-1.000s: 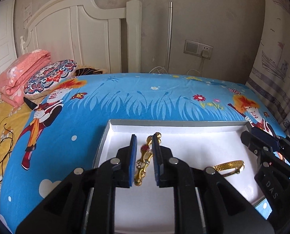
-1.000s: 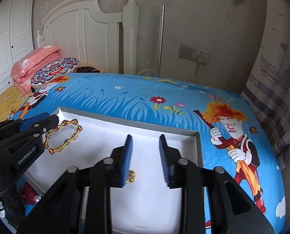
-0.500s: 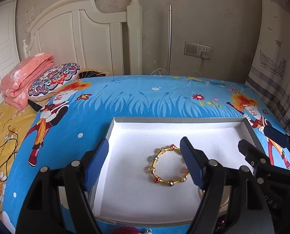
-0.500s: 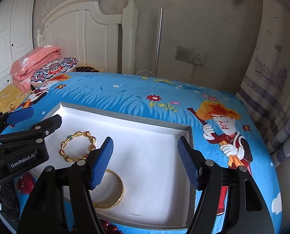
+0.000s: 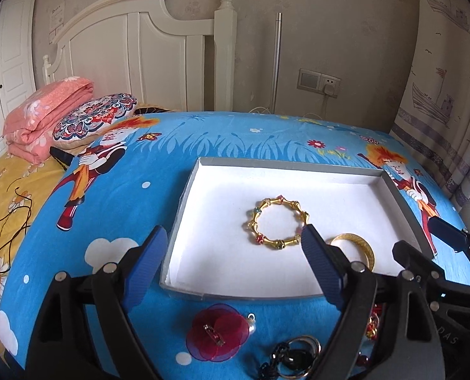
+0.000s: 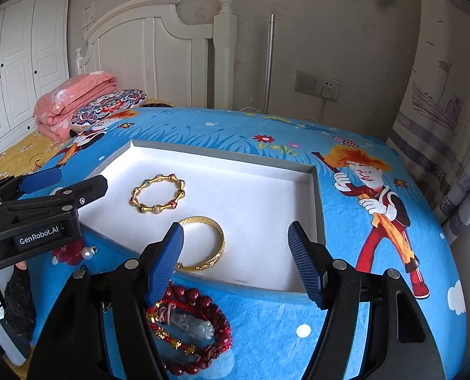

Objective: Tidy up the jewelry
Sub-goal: 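Lift both open tools out of the tray toward the remaining jewelry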

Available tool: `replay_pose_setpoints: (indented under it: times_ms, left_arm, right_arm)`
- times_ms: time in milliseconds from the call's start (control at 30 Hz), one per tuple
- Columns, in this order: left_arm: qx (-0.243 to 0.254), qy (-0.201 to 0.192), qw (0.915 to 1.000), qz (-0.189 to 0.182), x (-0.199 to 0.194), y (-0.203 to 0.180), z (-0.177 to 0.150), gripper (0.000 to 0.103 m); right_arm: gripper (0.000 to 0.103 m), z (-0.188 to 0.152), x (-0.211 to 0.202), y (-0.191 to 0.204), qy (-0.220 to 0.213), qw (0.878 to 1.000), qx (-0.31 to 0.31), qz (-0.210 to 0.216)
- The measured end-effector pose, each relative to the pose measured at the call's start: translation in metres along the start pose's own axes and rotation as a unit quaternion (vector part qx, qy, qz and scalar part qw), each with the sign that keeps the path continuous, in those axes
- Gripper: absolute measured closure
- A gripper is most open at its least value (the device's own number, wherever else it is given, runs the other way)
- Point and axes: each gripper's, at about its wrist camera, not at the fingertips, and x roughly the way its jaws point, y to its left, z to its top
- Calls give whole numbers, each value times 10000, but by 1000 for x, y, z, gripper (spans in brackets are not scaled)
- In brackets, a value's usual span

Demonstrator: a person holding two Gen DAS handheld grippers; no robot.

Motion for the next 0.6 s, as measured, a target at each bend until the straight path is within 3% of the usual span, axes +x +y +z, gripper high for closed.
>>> replay_pose_setpoints:
  times_ms: [367, 600]
  left_arm:
    - [-36, -130, 9999, -8, -42, 6, -55, 19]
    - [207, -167, 9996, 32, -55, 5, -91, 19]
  right_arm:
    - [38, -57, -30, 15, 35, 9999, 43, 133]
    - [38, -79, -47, 23, -111, 9997, 20, 195]
